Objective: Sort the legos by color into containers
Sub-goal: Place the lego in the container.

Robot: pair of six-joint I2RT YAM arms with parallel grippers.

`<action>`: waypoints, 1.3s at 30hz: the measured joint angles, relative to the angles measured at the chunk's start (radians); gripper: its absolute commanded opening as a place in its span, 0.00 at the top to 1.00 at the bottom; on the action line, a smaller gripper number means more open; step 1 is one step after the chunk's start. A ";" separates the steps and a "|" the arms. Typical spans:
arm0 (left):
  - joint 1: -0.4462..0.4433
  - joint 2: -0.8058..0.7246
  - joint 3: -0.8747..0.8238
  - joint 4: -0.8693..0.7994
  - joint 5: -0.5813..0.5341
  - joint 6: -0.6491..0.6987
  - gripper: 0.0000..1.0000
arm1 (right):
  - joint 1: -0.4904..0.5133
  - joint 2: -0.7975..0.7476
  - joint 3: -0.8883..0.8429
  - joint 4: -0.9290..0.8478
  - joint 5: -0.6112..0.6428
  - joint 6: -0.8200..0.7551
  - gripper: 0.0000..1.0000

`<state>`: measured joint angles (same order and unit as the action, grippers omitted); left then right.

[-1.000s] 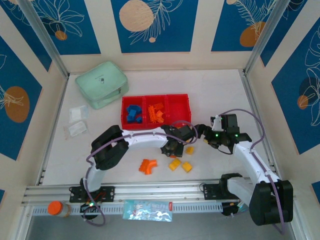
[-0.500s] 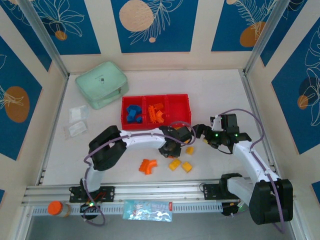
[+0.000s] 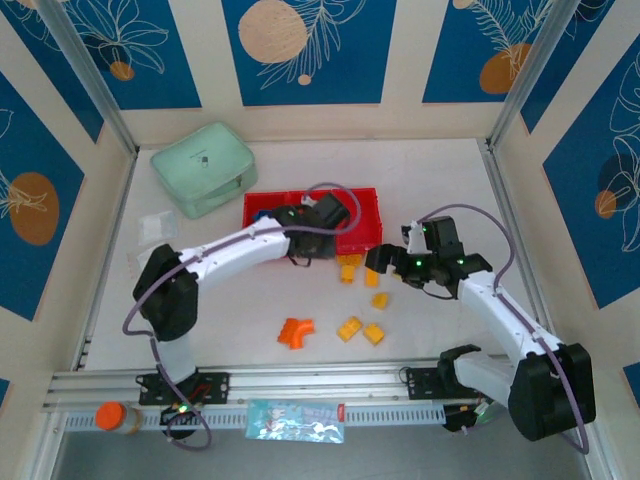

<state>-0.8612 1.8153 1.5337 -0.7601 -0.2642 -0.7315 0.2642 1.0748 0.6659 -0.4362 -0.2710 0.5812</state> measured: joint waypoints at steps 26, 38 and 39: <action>0.158 0.186 0.233 -0.003 0.042 0.188 0.47 | 0.105 0.092 0.080 -0.008 0.094 0.016 0.01; 0.114 -0.277 -0.290 0.068 0.165 0.184 0.39 | 0.227 0.093 0.079 -0.031 0.137 -0.031 0.01; 0.111 -0.300 -0.323 0.070 0.174 0.183 0.37 | 0.238 0.094 0.078 -0.028 0.138 -0.032 0.01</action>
<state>-0.7506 1.5154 1.2106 -0.6903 -0.0898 -0.5480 0.5026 1.1690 0.7441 -0.4641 -0.1329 0.5495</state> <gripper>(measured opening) 0.605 0.991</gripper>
